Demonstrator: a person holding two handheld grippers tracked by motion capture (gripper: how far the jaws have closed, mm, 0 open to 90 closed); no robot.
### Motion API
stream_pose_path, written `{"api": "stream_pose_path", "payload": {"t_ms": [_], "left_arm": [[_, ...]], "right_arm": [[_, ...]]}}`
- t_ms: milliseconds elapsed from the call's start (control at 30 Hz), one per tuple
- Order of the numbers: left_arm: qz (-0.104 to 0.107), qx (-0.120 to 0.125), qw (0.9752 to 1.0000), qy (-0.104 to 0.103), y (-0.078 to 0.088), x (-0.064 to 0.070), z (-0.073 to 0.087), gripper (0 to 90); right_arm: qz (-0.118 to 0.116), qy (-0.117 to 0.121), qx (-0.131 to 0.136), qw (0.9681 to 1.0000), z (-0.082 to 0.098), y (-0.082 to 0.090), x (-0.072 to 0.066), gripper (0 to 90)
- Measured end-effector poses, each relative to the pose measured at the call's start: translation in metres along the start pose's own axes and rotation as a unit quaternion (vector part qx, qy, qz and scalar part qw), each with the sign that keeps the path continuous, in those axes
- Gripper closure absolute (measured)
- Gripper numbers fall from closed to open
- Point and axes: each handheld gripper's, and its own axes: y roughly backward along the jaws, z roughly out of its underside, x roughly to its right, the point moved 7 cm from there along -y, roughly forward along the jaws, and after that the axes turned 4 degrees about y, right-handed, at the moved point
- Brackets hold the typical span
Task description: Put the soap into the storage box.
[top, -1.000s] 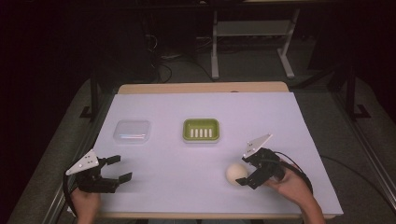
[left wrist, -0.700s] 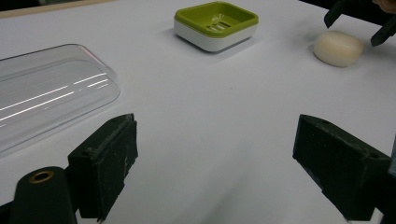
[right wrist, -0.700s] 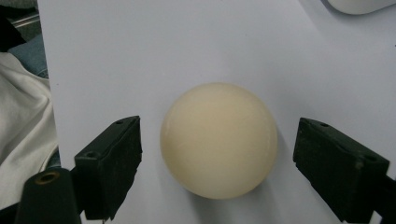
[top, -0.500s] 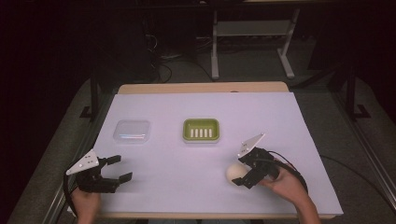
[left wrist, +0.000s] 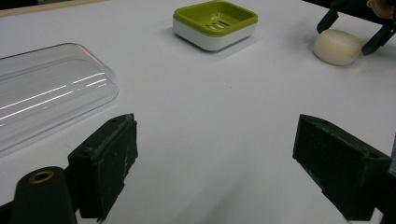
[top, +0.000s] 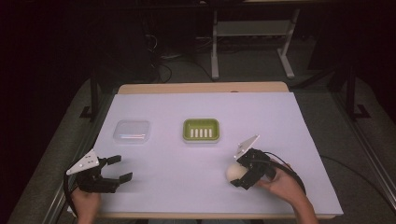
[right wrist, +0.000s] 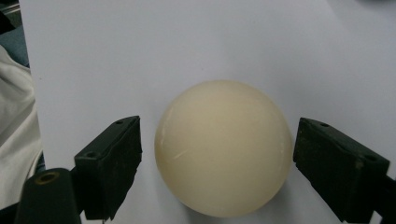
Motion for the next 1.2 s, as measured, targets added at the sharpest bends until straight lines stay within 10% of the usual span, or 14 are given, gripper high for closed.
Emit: {"api": "stream_pose_path", "payload": {"t_ms": [1200], "left_arm": [[0.001,0.000,1.0000,-0.003,0.000,0.000,0.000,13.2]], "right_arm": [[0.005,0.007,-0.028,0.9996,0.005,-0.016,0.000,20.8]]}}
